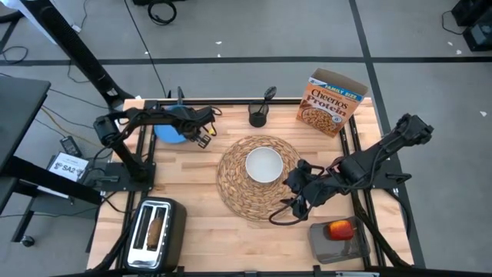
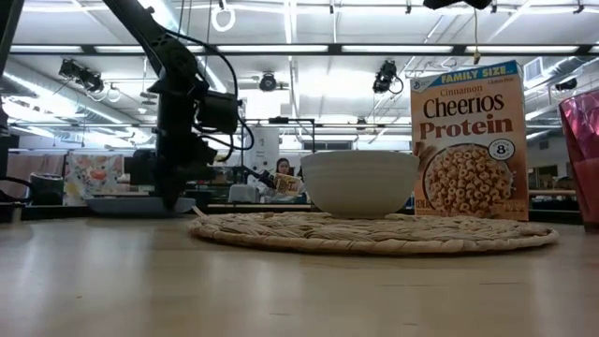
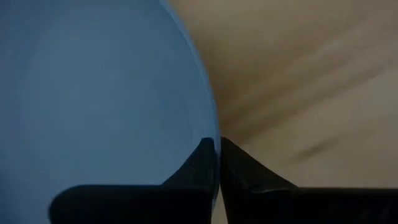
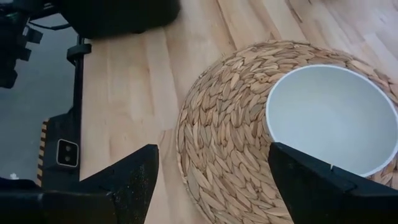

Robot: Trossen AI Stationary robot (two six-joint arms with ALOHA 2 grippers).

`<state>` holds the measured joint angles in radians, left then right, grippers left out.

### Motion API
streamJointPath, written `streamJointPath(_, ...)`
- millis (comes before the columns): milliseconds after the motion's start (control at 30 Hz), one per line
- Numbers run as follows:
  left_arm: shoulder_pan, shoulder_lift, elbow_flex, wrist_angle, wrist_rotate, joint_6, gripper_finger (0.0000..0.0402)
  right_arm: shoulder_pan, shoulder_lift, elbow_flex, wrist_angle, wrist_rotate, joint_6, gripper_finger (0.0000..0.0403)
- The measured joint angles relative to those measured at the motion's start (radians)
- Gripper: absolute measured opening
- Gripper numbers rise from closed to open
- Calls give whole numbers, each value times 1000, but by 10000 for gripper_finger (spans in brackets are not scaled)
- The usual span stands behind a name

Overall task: Arrange a breakfast setting
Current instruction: Put the blue plate on the brown placemat to the bottom left of the white bowl

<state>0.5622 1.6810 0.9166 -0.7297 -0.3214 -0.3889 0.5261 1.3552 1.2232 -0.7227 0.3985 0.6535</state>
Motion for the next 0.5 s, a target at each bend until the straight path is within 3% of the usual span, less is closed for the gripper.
streamJointPath(500,-365,-243,134,-199,35,131,13,-44,-133,0,-253,27,59,306)
